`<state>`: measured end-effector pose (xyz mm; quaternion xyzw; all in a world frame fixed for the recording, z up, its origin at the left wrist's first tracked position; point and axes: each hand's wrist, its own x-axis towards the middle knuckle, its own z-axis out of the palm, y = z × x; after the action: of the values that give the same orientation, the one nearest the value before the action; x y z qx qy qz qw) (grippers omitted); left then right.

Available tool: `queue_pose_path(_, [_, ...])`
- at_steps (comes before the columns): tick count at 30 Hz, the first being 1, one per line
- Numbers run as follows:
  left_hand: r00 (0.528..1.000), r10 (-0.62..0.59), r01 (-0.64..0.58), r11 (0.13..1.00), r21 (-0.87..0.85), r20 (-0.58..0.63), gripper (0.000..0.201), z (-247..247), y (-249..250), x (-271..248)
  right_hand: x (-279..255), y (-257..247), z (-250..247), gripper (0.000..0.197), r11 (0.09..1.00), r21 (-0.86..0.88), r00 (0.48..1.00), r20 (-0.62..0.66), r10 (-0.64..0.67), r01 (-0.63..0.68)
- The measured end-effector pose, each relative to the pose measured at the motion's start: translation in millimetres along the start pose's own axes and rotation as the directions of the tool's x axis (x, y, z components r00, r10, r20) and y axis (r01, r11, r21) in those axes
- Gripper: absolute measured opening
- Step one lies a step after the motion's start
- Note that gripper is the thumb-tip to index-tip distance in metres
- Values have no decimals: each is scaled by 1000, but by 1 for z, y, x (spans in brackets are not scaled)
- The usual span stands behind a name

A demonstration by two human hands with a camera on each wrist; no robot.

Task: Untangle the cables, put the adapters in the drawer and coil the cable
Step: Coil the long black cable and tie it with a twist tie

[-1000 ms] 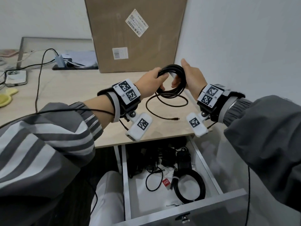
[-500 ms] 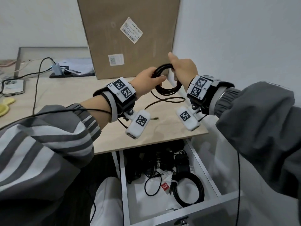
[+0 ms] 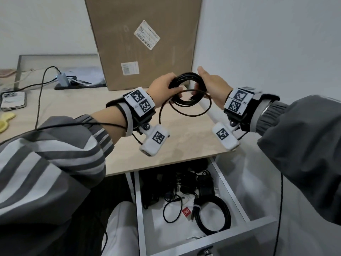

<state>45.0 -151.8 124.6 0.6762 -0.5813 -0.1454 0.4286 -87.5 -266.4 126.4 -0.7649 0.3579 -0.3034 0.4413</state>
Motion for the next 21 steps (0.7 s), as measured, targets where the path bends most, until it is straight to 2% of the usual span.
queue_pose_path(2, [1000, 28, -29, 977, 209, 9, 9, -5, 4, 6, 1, -10, -4, 63, 982, -176, 995, 84, -54, 68])
queue_pose_path(4, [998, 44, -55, 947, 315, 43, 8, -7, 9, 12, 1, -23, -3, 58, 919, -331, 970, 182, -161, 214])
queue_pose_path(5, [996, 55, -75, 934, 350, 67, 13, -7, 12, 14, 2, -30, -2, 53, 873, -399, 951, 237, -198, 281])
queue_pose_path(7, [993, 56, -95, 901, 423, 104, 22, -6, 17, 14, 0, -44, -2, 45, 771, -519, 912, 362, -194, 370])
queue_pose_path(9, [991, 51, -104, 882, 460, 126, 22, -8, 17, 15, -3, -55, -4, 40, 685, -596, 871, 478, -116, 419])
queue_pose_path(11, [991, 53, -106, 875, 473, 124, 18, -11, 14, 15, -5, -61, -4, 34, 508, -719, 854, 517, -66, 474])
queue_pose_path(12, [991, 51, -104, 871, 479, 123, 18, -12, 12, 15, -5, -62, -3, 31, 412, -762, 853, 516, -77, 499])
queue_pose_path(13, [992, 48, -101, 869, 484, 120, 18, -13, 10, 16, -5, -61, -1, 27, 355, -785, 855, 510, -96, 508])
queue_pose_path(15, [994, 50, -90, 871, 484, 95, 21, -13, 6, 17, -2, -57, 3, 22, 371, -786, 867, 475, -151, 495])
queue_pose_path(21, [998, 58, -43, 918, 395, -27, 24, -17, -10, 15, 0, -41, 7, 14, 639, -643, 906, 271, -326, 422])
